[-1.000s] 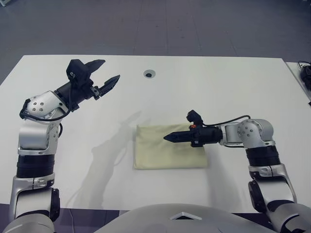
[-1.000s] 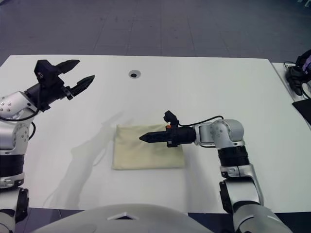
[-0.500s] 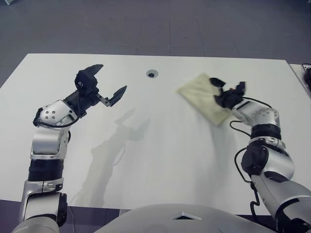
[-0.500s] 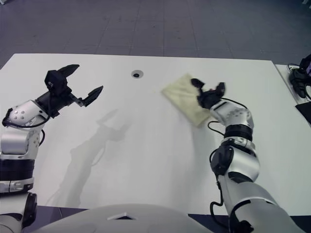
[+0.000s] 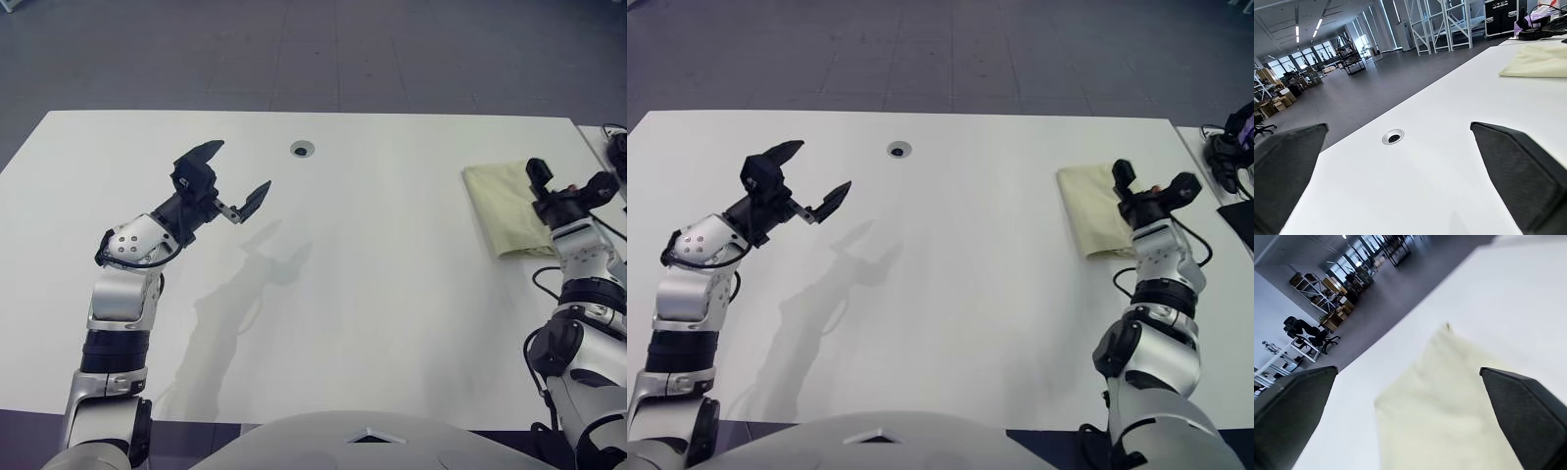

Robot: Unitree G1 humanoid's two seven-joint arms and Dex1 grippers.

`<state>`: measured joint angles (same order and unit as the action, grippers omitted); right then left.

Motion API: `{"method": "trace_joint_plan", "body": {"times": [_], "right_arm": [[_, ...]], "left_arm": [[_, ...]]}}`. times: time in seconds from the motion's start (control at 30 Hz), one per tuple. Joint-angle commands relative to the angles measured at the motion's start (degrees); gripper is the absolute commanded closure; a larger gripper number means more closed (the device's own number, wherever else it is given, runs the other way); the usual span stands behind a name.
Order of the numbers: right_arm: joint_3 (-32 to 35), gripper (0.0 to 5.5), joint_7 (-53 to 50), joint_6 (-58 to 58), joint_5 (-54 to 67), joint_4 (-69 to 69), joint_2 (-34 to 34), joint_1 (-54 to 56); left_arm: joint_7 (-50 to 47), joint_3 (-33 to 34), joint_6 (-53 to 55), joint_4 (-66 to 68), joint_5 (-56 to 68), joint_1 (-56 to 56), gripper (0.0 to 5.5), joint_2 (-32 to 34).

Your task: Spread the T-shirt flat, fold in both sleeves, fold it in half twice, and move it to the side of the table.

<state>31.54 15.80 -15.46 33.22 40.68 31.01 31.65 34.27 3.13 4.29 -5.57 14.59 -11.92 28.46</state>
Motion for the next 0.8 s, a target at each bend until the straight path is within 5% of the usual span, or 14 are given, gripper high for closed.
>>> {"method": "trace_joint_plan", "body": {"times": [0.03, 0.27, 0.8], "right_arm": [[-20.5, 0.1, -7.7, 14.9, -24.7, -32.0, -6.3, -15.7], [-31.6, 0.83, -18.2, 17.5, -39.5, -50.3, -17.3, -31.4], [-32.0, 3.43, -16.6, 14.4, -41.2, -52.0, -20.1, -31.9]], "left_arm": [[-12.1, -0.9, -2.0, -6.9, -7.2, 4.2, 0.1, -6.9], [-29.3, -4.5, -2.4, -7.2, -19.1, 9.5, 0.68, -17.1], [-33.6, -5.5, -5.5, -5.5, -20.6, 9.9, 3.42, -22.1]]}}
